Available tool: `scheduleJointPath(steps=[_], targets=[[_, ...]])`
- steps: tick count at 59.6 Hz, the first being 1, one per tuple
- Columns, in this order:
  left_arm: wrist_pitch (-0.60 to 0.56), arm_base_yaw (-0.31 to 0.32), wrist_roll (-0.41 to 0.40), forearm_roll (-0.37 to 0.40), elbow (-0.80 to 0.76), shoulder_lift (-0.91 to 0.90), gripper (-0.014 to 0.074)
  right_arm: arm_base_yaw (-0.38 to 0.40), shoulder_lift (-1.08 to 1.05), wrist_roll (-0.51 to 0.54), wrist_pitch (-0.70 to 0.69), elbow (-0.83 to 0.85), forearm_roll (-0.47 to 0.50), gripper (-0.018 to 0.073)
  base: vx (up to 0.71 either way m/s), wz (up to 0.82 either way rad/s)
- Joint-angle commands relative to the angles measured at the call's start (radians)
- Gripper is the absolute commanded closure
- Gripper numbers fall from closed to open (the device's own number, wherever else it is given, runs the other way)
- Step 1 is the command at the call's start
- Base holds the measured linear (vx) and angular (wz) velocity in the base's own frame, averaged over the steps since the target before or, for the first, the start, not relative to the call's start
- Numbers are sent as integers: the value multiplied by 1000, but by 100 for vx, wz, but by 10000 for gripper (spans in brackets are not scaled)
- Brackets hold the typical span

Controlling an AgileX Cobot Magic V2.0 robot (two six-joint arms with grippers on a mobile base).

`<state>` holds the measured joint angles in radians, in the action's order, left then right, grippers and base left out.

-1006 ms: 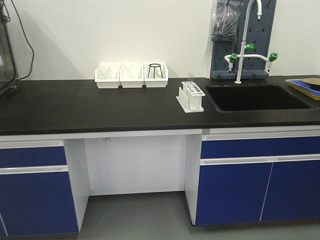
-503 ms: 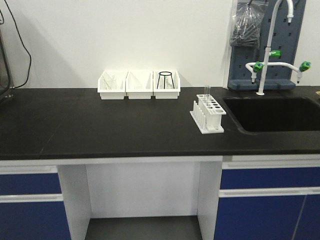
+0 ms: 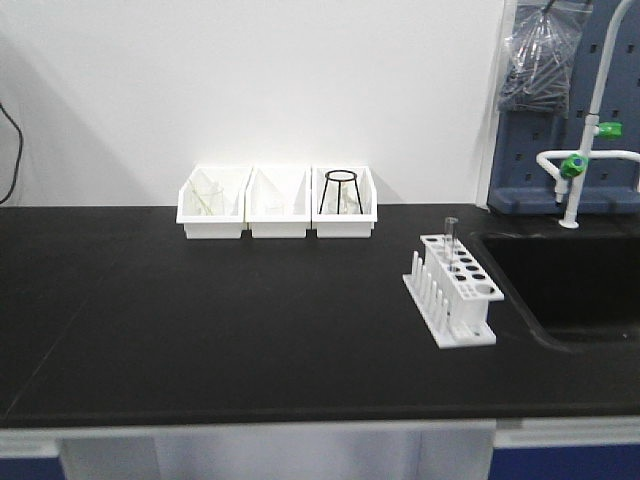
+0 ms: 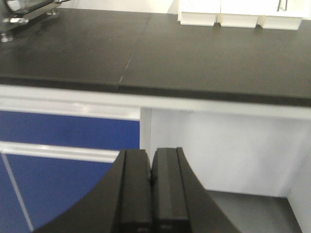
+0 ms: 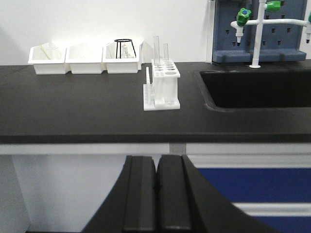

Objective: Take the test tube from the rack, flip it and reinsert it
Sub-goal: 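Drive the base toward the white bins and test tube rack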

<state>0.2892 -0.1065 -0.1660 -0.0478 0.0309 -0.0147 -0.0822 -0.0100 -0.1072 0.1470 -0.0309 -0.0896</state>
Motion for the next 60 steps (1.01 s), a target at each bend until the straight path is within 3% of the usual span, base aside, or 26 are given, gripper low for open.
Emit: scheduleJointPath(steps=[1,60], targets=[[-87,7,0,4,2,-3,603,2,-11,7,-82,0,-4,565,49,1],[-87,7,0,4,2,-3,603,2,-11,7,-82,0,-4,565,44,0]])
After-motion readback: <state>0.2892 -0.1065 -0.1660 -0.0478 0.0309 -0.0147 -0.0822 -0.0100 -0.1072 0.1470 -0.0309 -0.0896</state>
